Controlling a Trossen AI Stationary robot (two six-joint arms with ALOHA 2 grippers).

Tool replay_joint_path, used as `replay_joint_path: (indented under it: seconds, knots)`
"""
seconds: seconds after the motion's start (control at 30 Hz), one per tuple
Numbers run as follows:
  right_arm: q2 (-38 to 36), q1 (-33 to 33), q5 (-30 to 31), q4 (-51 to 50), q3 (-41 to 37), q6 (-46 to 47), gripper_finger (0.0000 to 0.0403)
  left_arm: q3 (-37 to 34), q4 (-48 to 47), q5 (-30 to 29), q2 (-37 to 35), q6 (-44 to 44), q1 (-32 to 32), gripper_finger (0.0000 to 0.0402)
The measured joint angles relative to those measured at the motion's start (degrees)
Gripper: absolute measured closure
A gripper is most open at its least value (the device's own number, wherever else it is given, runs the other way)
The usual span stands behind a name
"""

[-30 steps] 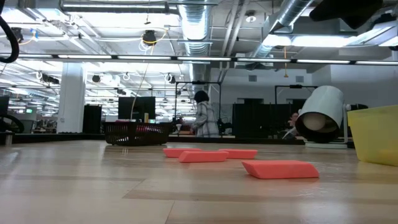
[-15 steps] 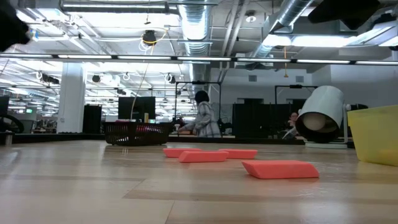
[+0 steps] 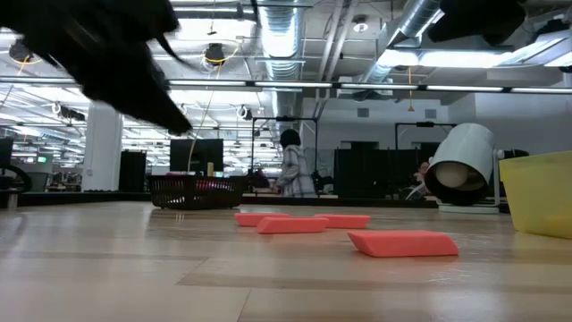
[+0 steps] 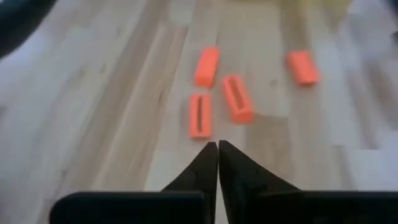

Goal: Pick & Place School Supplies
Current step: Put the orange eraser into the bottom black basket

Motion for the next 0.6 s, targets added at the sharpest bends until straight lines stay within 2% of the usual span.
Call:
replay_joint_path:
  seconds: [0.17,0.4,0.5,0.6]
  knots:
    - [0.0,-0.9,-2.2,0.0,0.0,-2.5,0.0244,0.0,9.1,10.2,8.0,4.6,8.0,0.0375]
    - [0.0,-1.5,-2.9,0.1,0.0,-6.1,0.0244,0.0,40.4,11.7,16.4,23.2,11.1,0.0399]
    - [0.0,-1.4,-2.9,0.0,0.0,-7.6,0.0244,0.0,42.3,16.7,16.9,25.4,14.3,0.0395]
    - [0.0,-1.6,-2.9,0.0,0.0,-8.3,0.0244,0.0,40.6,21.3,16.9,22.3,18.8,0.0388]
